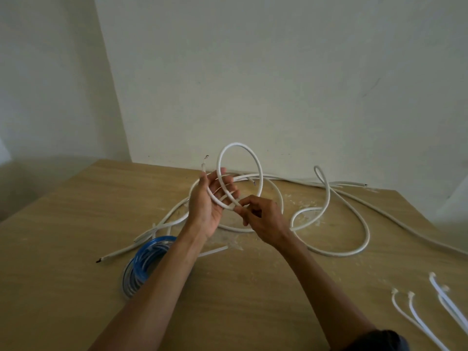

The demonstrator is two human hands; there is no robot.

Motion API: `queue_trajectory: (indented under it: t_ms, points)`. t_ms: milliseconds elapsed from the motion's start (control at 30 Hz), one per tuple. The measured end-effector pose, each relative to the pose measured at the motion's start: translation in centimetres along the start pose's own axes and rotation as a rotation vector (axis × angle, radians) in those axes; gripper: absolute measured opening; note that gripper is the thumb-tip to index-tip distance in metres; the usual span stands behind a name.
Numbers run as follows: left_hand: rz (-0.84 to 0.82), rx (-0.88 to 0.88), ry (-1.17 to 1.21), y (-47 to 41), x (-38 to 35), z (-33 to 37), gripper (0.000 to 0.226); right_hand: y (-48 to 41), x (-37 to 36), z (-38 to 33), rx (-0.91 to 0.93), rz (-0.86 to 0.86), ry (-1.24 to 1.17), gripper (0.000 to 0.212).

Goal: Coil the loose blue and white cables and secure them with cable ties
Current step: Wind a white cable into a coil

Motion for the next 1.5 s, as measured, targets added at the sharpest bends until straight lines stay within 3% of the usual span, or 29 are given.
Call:
queue_trajectory:
  t_ms: [100, 300, 400, 500, 533, 600, 667, 833, 933, 1000, 1067, 1200, 1267, 1367, 1467, 1500]
  points:
    - [0.054, 0.051, 0.001, -0.9, 0.0, 1.2, 0.050, 0.3, -0.9, -0.9, 0.069, -0.071, 0.044, 0.021]
    - [-0.058, 0.122, 0.066, -1.8, 1.2, 2.2, 0.048, 0.5, -1.2, -0.9, 0.092, -0.189, 0.145, 0.029]
    - [-0.069, 0.081, 0.095, -1.9, 2.2, 4.2, 0.032, 0.7, 0.5, -0.4, 0.091, -0.266, 0.311, 0.033]
    - [-0.104, 0.069, 0.046, -1.6, 2.8, 6.4, 0.024, -0.6, 4.4, 2.1, 0.015, -0.393, 0.748, 0.089]
    - [-0.126, 0.077, 0.006, -1.5, 2.8, 6.8, 0.027, -1.2, 5.5, 3.2, -0.032, -0.459, 0.921, 0.091]
    - [-0.175, 0.095, -0.067, -1.4, 2.7, 7.1, 0.024, -2.3, 7.1, 4.3, -0.119, -0.522, 1.035, 0.066]
    - [-0.199, 0.127, -0.124, -1.3, 2.6, 6.9, 0.023, -3.5, 7.8, 4.3, -0.089, -0.550, 1.112, 0.053]
    - [-0.161, 0.257, -0.376, -1.3, 1.8, 5.2, 0.037, -7.6, 8.6, 4.1, -0.045, -0.369, 1.272, 0.057]
    - [-0.119, 0.265, -0.507, -1.2, 1.3, 4.5, 0.034, -8.7, 7.8, 2.7, -0.110, -0.314, 1.410, 0.048]
    - [-0.122, 0.256, -0.523, -1.3, 1.5, 4.6, 0.033, -9.3, 7.4, 3.0, -0.237, -0.376, 1.275, 0.029]
    - [-0.132, 0.267, -0.513, -1.3, 2.0, 4.7, 0.034, -9.7, 7.6, 4.0, -0.376, -0.356, 0.892, 0.025]
    - [-0.142, 0.295, -0.461, -1.2, 2.8, 4.2, 0.036, -8.5, 7.5, 5.7, -0.770, 0.049, -0.105, 0.009]
    - [-0.144, 0.291, -0.469, -1.3, 2.8, 3.9, 0.035, -8.0, 7.2, 6.1, -0.804, 0.227, -0.282, 0.014]
    - [-0.130, 0.306, -0.498, -1.8, 2.5, 3.0, 0.035, -9.6, 8.2, 4.1, -0.545, 0.282, -0.157, 0.012]
    - [-0.086, 0.273, -0.505, -2.9, 2.1, 2.6, 0.034, -11.2, 11.0, 0.6, -0.173, 0.104, 0.306, 0.017]
    - [-0.063, 0.258, -0.487, -3.2, 2.1, 2.7, 0.033, -11.2, 12.0, -0.1, -0.123, 0.061, 0.500, 0.017]
Point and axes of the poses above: each hand's wrist, its own y-axis away from the middle knuckle, its own x-axis out of the back of the hand, z = x × y, the point moved 6 cm from there along -y, towards the middle knuckle, and after that the axes turned 13 degrees about x, right-handed, at the moved point
